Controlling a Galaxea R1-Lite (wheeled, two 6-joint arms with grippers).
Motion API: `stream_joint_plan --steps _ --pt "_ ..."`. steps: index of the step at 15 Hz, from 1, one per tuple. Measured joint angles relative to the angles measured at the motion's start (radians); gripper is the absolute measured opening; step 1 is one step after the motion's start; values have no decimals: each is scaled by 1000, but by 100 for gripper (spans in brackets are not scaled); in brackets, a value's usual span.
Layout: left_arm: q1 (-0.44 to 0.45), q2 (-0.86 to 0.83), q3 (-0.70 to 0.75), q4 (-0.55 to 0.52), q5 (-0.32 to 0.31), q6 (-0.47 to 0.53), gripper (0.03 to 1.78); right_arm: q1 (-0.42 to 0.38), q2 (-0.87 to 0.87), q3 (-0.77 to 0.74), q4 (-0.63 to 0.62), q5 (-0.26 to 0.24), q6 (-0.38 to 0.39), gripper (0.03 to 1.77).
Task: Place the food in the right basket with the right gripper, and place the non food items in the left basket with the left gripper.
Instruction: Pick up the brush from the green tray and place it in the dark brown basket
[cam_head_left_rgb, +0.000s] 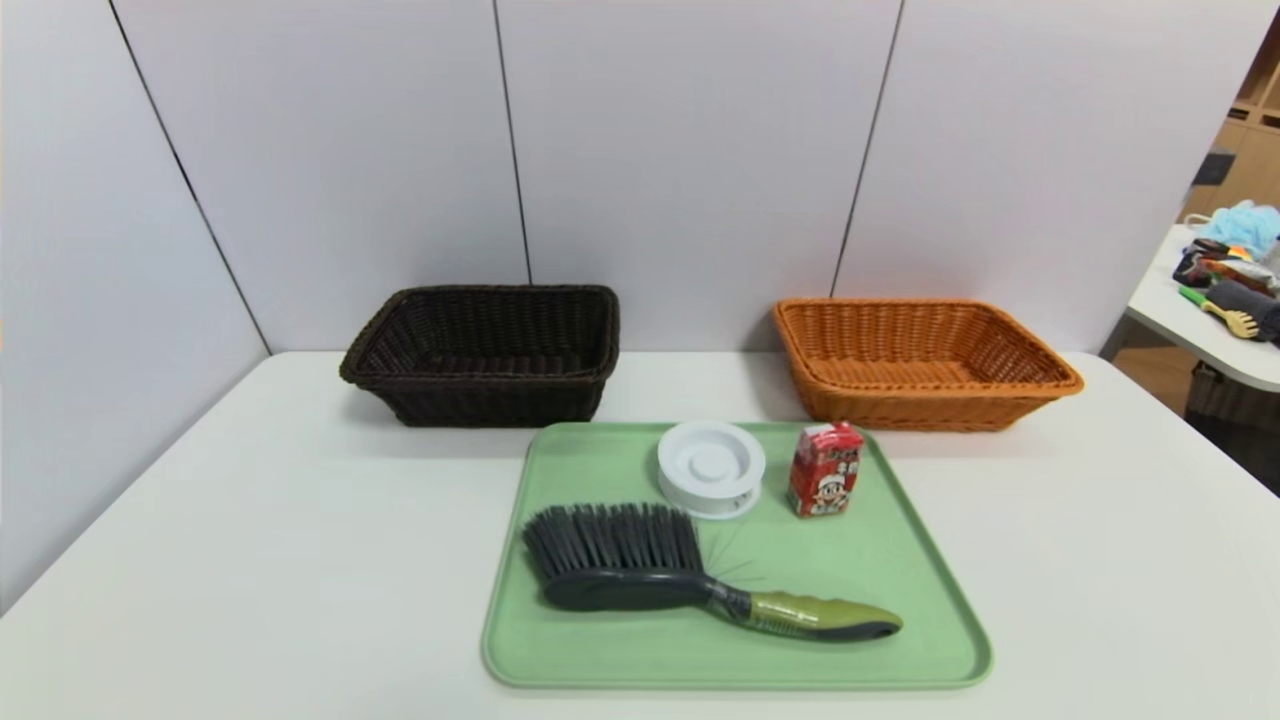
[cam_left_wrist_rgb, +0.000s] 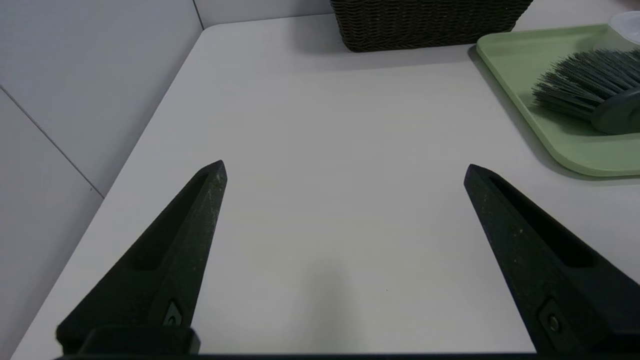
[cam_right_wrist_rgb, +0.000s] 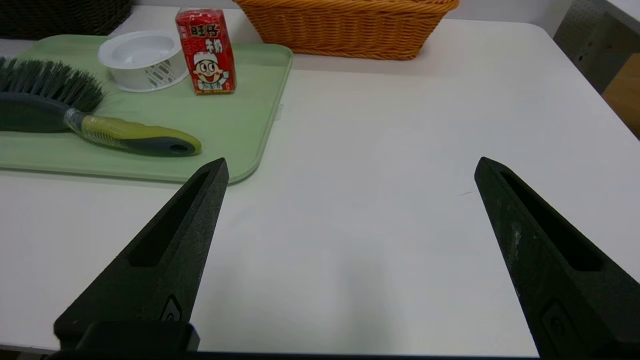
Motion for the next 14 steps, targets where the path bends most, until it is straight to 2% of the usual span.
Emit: stream_joint_plan --steps 4,10,12,14 --pt "-1 179 -171 89 -5 0 169 7 209 -153 61 4 1 170" --pt "-1 484 -357 114 -13 5 169 7 512 -339 161 4 0 170" --pt "-1 579 -388 106 -39 6 169 6 607 -391 190 0 -1 170" --pt "-1 671 -422 100 -101 4 169 0 682 -417 197 -7 -5 170"
